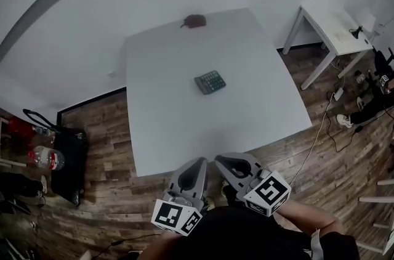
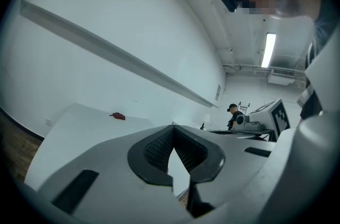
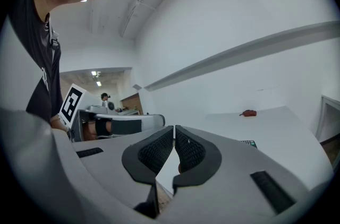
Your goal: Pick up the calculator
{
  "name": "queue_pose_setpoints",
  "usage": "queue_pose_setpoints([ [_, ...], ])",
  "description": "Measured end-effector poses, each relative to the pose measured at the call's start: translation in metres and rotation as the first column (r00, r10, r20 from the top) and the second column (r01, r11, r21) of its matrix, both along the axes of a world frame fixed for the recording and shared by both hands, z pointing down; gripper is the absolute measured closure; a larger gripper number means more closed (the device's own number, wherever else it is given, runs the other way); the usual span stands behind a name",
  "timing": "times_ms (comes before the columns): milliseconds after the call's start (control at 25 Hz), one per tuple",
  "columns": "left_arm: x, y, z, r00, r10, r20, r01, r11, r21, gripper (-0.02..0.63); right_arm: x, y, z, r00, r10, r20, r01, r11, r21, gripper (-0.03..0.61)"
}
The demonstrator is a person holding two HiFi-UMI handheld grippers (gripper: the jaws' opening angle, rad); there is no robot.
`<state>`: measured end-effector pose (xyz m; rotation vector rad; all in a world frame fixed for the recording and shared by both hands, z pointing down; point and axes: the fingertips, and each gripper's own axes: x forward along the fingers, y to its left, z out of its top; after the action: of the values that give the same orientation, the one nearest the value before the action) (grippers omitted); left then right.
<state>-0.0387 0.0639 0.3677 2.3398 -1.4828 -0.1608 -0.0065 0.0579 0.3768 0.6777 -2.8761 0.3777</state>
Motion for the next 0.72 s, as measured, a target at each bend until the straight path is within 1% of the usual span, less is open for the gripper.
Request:
queue_pose_setpoints([
  [320,0.02,-0.045,0.001,0.999,-0.045,0.028,0.046,0.999,-0.029,0.607,0.015,-0.063,0.017,0.998,-0.063,-0.019,0.062,0.998,-0.025,0.565],
  [520,0.021,-0.067,0.002,0.997,-0.055,0.05,0.057,0.997,-0.042,0.607,0.014,-0.098,0.045,0.998,-0.047,-0.051,0.046,0.998,-0.03,0.563],
  [720,0.018,-0.088,0.013,0.998,-0.047,0.041,0.05,0.997,-0.059,0.607,0.007,-0.133,0.079,0.995,-0.006,-0.1,0.003,1.0,-0.031,0.563],
])
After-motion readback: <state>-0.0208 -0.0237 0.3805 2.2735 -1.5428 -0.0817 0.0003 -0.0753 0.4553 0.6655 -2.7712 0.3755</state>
